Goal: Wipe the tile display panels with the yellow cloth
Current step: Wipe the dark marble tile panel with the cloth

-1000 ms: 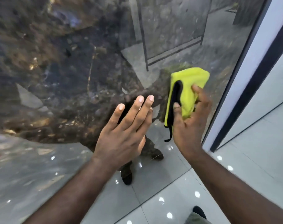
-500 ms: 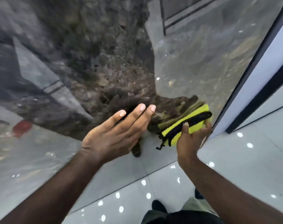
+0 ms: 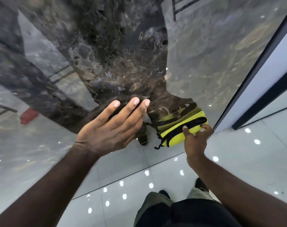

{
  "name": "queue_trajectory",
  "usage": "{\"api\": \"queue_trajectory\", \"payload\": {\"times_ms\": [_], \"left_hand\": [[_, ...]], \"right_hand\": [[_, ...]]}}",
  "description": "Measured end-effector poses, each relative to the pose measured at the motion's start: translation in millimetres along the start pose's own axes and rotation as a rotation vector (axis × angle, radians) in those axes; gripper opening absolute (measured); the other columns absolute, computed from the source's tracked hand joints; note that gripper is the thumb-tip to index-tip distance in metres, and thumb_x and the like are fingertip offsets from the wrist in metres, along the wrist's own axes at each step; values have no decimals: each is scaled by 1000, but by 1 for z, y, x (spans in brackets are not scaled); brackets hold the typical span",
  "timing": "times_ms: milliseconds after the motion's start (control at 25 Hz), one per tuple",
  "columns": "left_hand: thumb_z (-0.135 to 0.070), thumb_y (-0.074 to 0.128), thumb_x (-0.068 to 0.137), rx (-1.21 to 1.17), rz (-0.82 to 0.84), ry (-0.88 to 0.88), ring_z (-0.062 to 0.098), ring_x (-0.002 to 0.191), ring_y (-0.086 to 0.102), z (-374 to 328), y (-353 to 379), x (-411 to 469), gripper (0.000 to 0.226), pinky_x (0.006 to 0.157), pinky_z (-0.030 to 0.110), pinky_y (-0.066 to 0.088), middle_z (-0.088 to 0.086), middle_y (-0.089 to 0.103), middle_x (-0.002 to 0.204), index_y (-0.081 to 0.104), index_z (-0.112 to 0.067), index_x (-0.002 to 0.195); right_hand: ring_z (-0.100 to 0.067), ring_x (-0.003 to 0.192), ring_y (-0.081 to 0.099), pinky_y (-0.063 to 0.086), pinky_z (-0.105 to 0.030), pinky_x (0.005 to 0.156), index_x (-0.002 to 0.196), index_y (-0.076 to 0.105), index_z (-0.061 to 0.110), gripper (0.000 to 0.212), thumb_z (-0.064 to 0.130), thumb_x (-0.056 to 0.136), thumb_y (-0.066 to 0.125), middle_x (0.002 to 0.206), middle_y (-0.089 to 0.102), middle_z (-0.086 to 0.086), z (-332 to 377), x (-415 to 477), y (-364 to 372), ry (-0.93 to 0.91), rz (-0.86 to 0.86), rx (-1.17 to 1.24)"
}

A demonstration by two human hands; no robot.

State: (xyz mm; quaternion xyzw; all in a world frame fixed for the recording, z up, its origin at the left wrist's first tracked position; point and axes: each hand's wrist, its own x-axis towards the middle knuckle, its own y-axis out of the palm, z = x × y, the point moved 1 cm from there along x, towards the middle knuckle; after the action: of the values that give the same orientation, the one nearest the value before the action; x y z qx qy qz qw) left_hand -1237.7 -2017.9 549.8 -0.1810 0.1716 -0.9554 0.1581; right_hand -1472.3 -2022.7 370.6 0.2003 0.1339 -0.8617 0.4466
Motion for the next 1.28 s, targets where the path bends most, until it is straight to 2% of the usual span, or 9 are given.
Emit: {"api": "queue_trajectory", "payload": {"times_ms": [160,360,520,680,840,920,1000,1160,1280], "left_hand": [[-47,55,106,-6,1,3,24,155,41,0,3,-3,67,127,48,30,8,47,168,51,-6,160],[-42,48,108,-6,32,19,26,158,35,0,2,0,68,130,50,28,11,39,172,43,-4,164],[-38,55,103,-105,76,-66,28,162,28,3,-8,7,73,136,50,13,12,30,176,40,-4,166],[-35,54,99,-197,29,-222,29,166,16,22,-27,39,76,137,53,1,13,19,180,37,-2,166],[-36,55,98,-209,-22,-264,32,166,16,42,-28,56,77,136,56,-1,14,16,180,36,-4,165],[-35,55,97,-217,-22,-253,32,167,15,39,-26,56,82,136,55,-3,13,15,181,31,-2,168],[-34,55,97,-236,-19,-245,31,167,15,32,-24,58,85,136,55,-3,13,15,181,25,0,169],[-32,54,97,-242,-2,-238,30,166,17,18,-14,66,82,136,54,-1,12,17,180,28,-1,169],[-32,53,98,-278,33,-172,30,166,18,1,-9,81,71,136,55,-3,12,19,180,43,-3,162]], "right_hand": [[-18,103,68,54,-19,80,136,37,14,53,10,98,73,129,61,-9,23,1,2,-259,-86,64],[-23,134,50,42,-35,115,142,37,18,49,16,101,63,152,42,-7,63,10,6,-226,-219,156],[-12,138,42,31,-21,118,149,39,5,56,10,100,65,149,41,-6,115,-19,-6,-764,-186,51],[-22,130,52,39,-24,99,154,35,21,52,24,107,57,148,42,-6,163,-14,-8,-350,-290,234],[-2,133,40,27,-12,112,150,39,22,51,21,104,62,147,42,6,189,-41,-16,-908,-259,-15],[1,126,43,30,-12,110,150,38,28,51,19,105,60,144,41,7,198,-36,-23,-798,-260,72],[-11,123,50,39,-25,106,152,36,32,53,23,105,60,145,45,4,204,-34,-27,-496,-227,188],[-7,137,45,35,-18,112,149,40,32,54,22,103,65,148,44,13,189,-36,-27,-934,-253,-23],[-13,135,47,38,-26,110,156,35,31,55,27,106,60,147,44,5,163,0,-36,-472,-227,94]]}}
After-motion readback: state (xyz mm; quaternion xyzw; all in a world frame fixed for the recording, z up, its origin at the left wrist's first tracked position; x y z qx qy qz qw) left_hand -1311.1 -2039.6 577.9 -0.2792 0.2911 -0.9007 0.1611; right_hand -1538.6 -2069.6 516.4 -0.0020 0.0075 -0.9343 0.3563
